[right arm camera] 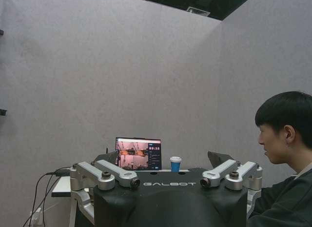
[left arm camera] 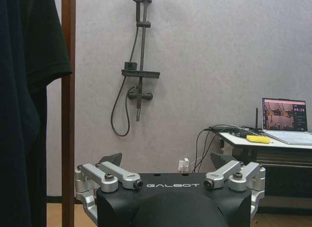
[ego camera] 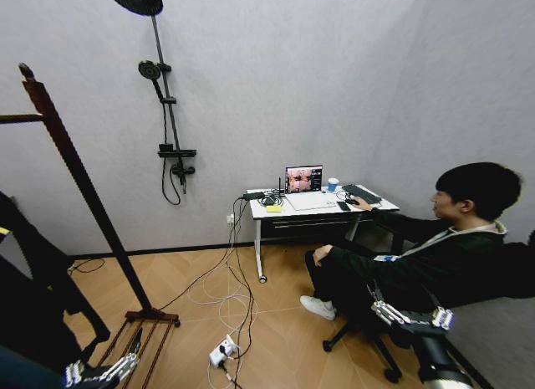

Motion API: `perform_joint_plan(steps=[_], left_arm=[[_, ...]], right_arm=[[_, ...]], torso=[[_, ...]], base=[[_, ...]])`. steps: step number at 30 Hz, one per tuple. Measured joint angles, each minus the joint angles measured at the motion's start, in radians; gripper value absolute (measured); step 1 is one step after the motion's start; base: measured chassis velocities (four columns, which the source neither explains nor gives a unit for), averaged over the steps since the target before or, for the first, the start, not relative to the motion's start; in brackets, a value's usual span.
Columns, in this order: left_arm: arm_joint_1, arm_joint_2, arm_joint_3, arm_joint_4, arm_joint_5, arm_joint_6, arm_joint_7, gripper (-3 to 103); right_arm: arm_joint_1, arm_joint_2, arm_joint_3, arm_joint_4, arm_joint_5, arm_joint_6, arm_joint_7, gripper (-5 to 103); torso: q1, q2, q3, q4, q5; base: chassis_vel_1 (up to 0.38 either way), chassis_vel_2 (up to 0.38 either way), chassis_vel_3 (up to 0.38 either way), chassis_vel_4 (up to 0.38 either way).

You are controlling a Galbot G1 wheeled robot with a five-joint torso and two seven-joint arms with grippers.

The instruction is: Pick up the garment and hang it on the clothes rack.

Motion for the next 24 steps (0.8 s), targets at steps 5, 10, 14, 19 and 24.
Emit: perform_joint_plan(steps=[5, 10, 14, 19, 24], left_arm=[[0.000, 0.000, 0.000, 0.000, 0.000, 0.000, 0.000, 100], [0.000, 0.000, 0.000, 0.000, 0.000, 0.000, 0.000, 100], [0.000, 0.000, 0.000, 0.000, 0.000, 0.000, 0.000, 100], [0.000, 0.000, 0.000, 0.000, 0.000, 0.000, 0.000, 100], [0.000, 0.000, 0.000, 0.000, 0.000, 0.000, 0.000, 100]], right_arm=[[0.000, 0.000, 0.000, 0.000, 0.000, 0.000, 0.000, 100], [0.000, 0.000, 0.000, 0.000, 0.000, 0.000, 0.000, 100], [0.000, 0.000, 0.000, 0.000, 0.000, 0.000, 0.000, 100], [0.000, 0.000, 0.000, 0.000, 0.000, 0.000, 0.000, 100], [0.000, 0.000, 0.000, 0.000, 0.000, 0.000, 0.000, 100]], torso=[[0.000, 0.000, 0.000, -0.0001, 0.0001], [0.000, 0.000, 0.000, 0.0000, 0.0005], [0.000, 0.000, 0.000, -0.0001, 0.0008], [0.000, 0.000, 0.000, 0.0000, -0.0007], [-0.001, 0.000, 0.000, 0.0000, -0.0015]], base=[[0.133, -0.140, -0.154, 0.138], [0.210, -0.219, -0.207, 0.220], [0.256, -0.267, -0.243, 0.260], [0.307, -0.303, -0.309, 0.277], [0.358, -0.339, -0.343, 0.348]])
